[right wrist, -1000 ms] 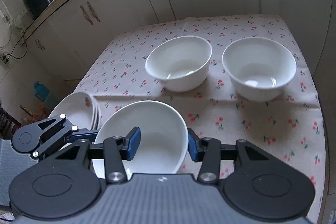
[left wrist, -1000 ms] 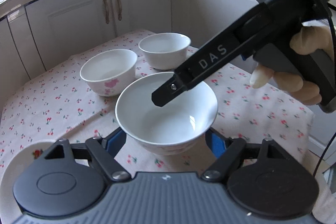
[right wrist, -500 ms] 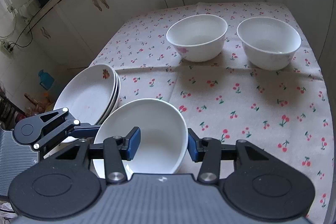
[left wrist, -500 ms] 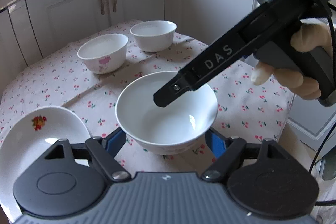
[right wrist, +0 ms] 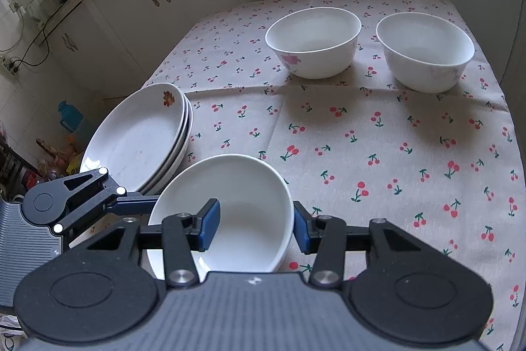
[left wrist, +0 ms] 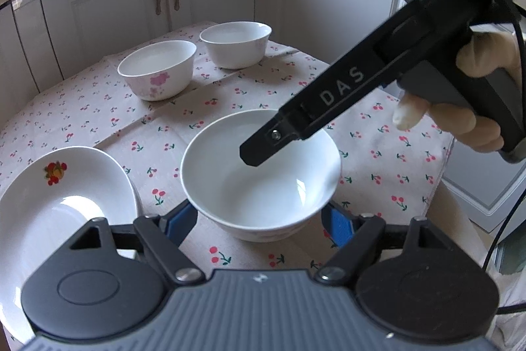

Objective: Organize plates and bowls

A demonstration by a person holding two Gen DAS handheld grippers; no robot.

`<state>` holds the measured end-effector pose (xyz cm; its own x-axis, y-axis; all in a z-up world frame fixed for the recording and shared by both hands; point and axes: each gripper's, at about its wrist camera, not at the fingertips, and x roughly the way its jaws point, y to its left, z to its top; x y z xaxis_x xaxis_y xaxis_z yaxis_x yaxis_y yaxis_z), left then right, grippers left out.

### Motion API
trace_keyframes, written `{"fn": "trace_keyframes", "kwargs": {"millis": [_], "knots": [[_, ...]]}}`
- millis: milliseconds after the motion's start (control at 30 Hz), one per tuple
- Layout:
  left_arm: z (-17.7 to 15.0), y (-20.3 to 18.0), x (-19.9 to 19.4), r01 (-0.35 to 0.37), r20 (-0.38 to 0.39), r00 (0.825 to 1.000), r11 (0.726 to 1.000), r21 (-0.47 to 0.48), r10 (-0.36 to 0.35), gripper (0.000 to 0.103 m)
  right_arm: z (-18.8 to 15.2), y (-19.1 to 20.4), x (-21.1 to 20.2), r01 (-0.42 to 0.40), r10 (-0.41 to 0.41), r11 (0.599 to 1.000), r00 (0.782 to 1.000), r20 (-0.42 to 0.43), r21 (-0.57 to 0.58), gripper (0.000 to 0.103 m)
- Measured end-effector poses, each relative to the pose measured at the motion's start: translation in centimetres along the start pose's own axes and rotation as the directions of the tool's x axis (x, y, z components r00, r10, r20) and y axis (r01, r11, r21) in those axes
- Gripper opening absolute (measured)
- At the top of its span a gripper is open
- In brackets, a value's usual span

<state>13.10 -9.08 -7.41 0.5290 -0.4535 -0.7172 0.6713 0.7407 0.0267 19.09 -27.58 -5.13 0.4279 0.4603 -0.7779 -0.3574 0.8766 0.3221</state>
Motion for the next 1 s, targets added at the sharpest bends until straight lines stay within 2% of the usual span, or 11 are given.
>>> {"fn": "trace_keyframes", "kwargs": {"millis": [667,767,833,900,967,1000], "knots": [[0.6,-0.5,0.8,0.027,0.022,0.999,1.0,-0.004,-0.027,0.082,0.0,-0.8,-0.5,0.034,-0.034,0.999,0.999,0.012,0.033,0.055],[0.6,-0.6,1.0,0.037,0.029,0.999,0.999,-0.003,-0.037,0.085,-0.1,-1.1,-0.6,0.038,-0.038,0.999,0.999,0.013,0.037,0.056],[0.6,-0.7,1.1,0.045,0.03,0.999,0.999,-0.005,-0.044,0.089,-0.1,-1.2,-0.6,0.012,-0.012,0.999,1.0,0.012,0.044,0.067],[0.5,-0.7,1.2,0.049,0.029,0.998,0.999,-0.008,-0.049,0.092,-0.1,-1.2,-0.7,0.0,-0.001,0.999,1.0,0.025,0.041,0.07],[0.4,-0.8,1.1,0.05,0.028,0.998,0.999,-0.004,-0.05,0.096,0.1,-1.0,-1.0,0.001,-0.003,0.999,0.999,0.042,0.036,0.082],[0.3,-0.8,0.9,0.05,0.027,0.998,0.999,-0.001,-0.05,0.096,0.1,-1.1,-1.2,0.001,-0.004,0.999,0.998,0.057,0.042,0.092]]}}
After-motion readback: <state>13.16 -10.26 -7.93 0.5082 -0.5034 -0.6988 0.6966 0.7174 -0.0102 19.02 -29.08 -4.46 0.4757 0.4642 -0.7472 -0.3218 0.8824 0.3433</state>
